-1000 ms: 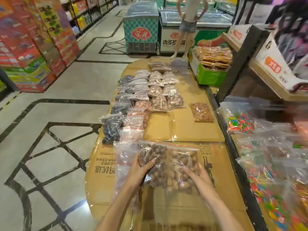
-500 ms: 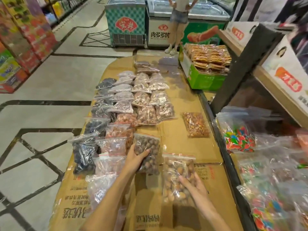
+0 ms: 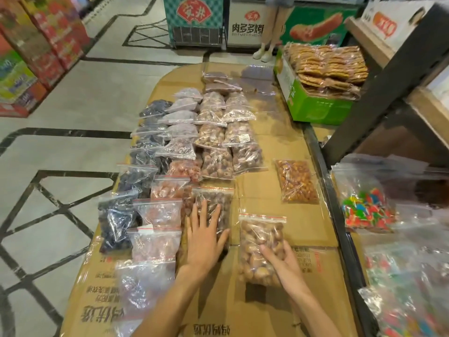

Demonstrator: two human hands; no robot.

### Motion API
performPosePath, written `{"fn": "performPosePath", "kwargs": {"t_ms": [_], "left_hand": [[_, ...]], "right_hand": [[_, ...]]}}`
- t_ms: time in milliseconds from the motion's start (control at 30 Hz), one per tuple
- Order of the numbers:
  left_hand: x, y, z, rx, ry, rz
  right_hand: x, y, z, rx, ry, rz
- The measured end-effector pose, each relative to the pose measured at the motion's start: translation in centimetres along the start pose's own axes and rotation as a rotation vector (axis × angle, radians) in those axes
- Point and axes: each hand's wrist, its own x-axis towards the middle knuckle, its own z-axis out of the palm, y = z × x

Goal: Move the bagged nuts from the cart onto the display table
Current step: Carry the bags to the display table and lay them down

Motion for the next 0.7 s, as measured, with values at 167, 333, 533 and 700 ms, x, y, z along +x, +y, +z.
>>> {"fn": "performPosePath", "kwargs": {"t_ms": [167,333,533,700], "left_hand": [[0.3,-0.2,0.8,0.093,0.006,-0.004],[0.0,-0.7,1.3,0.18,0.064,0.003],[-0.2,-0.5,1.7,0.223,0.073,0.056],[0.4,0.0,2.2,0.211,0.071,0.023]], "right_hand": [[3.4,-2.3,1.5,0.005,-0.038,-0.033],[6.6,-4.4,3.4,-0.285,0.013,-0.134],[6.4,-1.3,2.8,-0.87,0.059,-0.419],[6.8,0.1,3.5,-1.02,0.055,-0.442]]}}
